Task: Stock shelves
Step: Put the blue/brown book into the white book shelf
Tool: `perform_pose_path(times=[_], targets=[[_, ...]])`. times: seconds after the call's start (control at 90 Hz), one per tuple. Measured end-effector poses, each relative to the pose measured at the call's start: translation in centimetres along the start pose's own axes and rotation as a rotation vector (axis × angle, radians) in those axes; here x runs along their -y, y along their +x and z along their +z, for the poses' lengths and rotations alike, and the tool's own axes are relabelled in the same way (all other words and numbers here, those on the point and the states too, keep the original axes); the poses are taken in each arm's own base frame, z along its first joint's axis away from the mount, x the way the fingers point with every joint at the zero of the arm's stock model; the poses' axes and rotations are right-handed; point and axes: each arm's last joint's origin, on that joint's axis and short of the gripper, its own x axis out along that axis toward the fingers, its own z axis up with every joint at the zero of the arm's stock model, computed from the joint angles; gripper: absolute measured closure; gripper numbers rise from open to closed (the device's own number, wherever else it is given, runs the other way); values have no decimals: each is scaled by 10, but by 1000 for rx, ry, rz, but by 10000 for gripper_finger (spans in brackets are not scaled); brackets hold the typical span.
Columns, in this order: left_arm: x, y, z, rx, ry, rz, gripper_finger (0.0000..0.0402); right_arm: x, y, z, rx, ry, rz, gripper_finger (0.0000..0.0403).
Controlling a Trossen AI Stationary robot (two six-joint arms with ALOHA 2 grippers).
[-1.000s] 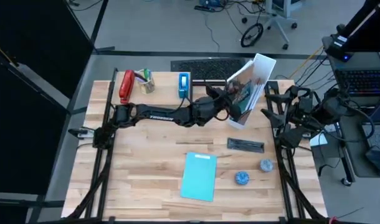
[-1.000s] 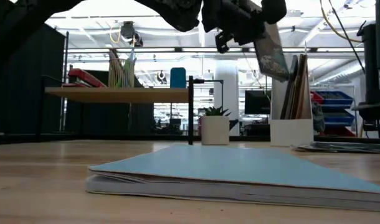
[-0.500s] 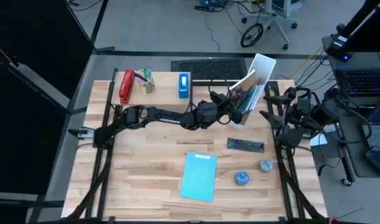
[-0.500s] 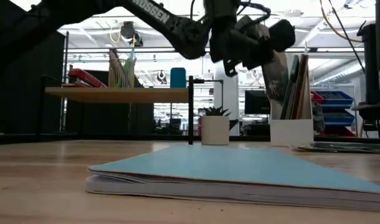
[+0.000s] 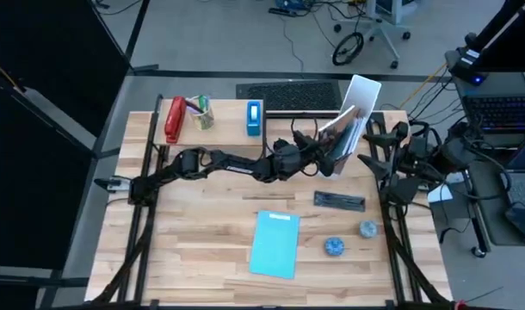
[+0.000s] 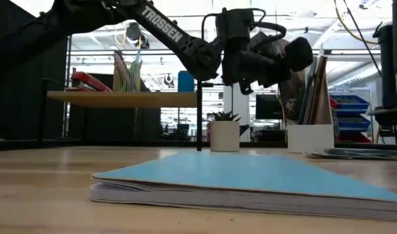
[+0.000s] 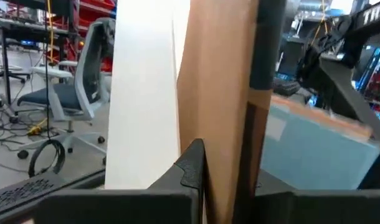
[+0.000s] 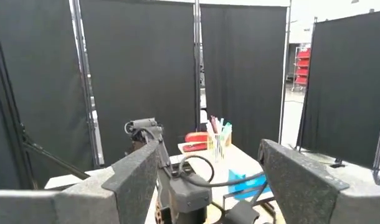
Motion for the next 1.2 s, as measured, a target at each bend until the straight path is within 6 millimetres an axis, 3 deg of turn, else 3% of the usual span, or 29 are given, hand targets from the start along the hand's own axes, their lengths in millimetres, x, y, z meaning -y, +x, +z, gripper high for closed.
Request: perform_pose_path(times=[0.311, 0.589, 0.767, 0.944, 1.2], targets=[[-1, 0, -3, -25, 10, 1, 393, -1, 0, -4, -26, 0, 3, 142], [0, 0, -3, -30, 15, -15, 393, 1, 1, -30, -190, -62, -86, 142], [0, 0, -3, -32, 15, -17, 393, -1, 15, -43, -266, -45, -163, 149], [0, 0, -4, -35, 17, -17, 393, -4, 36, -51, -336, -85, -141, 188], [0, 0, -4, -40, 18, -35, 393, 20, 44, -14, -414, -178, -126, 219]])
